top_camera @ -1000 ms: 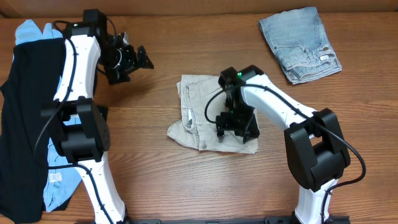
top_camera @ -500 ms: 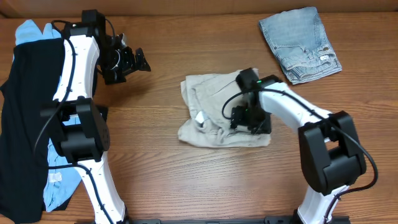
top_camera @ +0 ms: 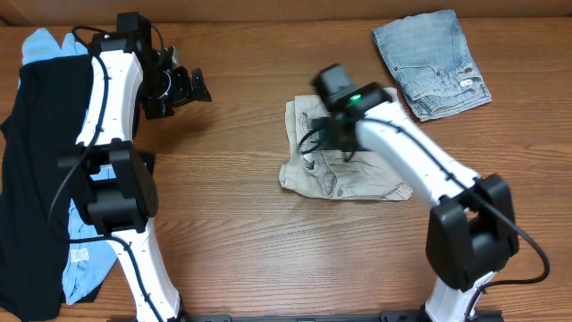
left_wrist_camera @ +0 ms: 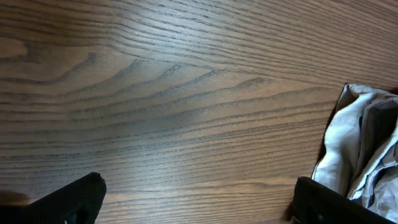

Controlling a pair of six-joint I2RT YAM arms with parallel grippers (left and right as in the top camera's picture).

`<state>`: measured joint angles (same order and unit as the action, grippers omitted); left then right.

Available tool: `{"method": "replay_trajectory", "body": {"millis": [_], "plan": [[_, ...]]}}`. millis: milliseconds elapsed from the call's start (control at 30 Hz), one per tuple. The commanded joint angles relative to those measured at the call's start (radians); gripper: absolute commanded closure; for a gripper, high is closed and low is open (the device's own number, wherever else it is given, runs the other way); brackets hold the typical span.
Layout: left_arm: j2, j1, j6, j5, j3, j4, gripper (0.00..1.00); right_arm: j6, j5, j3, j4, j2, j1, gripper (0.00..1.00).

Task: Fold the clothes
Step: 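Push the folded shorts right and flatten with the right gripper, then grasp the folded beige shorts with the right gripper and lift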

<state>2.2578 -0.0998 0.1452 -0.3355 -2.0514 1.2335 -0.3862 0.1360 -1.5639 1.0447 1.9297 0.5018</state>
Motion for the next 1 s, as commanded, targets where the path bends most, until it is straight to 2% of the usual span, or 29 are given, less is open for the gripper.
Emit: {"method": "replay_trajectory", "body": {"millis": [0,333,633,900,967], "plan": [[-0.002,0.0,-0.027,0.018,-0.013,-0.003,0.0,0.0,0.064,-0.014,-0.043,0.006,0.096,0.0],[-0.002,0.0,-0.027,0.059,-0.013,-0.003,0.0,0.005,0.257,-0.015,-0.15,0.177,0.153,0.0],[-0.002,0.0,-0.027,0.059,-0.013,-0.004,0.0,0.143,0.236,-0.015,-0.256,0.237,0.154,0.0],[-0.002,0.0,-0.034,0.079,-0.012,-0.003,0.0,0.184,0.2,-0.015,-0.2,0.295,0.154,0.0],[-0.002,0.0,-0.034,0.092,-0.012,-0.002,0.0,0.185,0.2,-0.012,-0.177,0.309,0.151,0.04]]}}
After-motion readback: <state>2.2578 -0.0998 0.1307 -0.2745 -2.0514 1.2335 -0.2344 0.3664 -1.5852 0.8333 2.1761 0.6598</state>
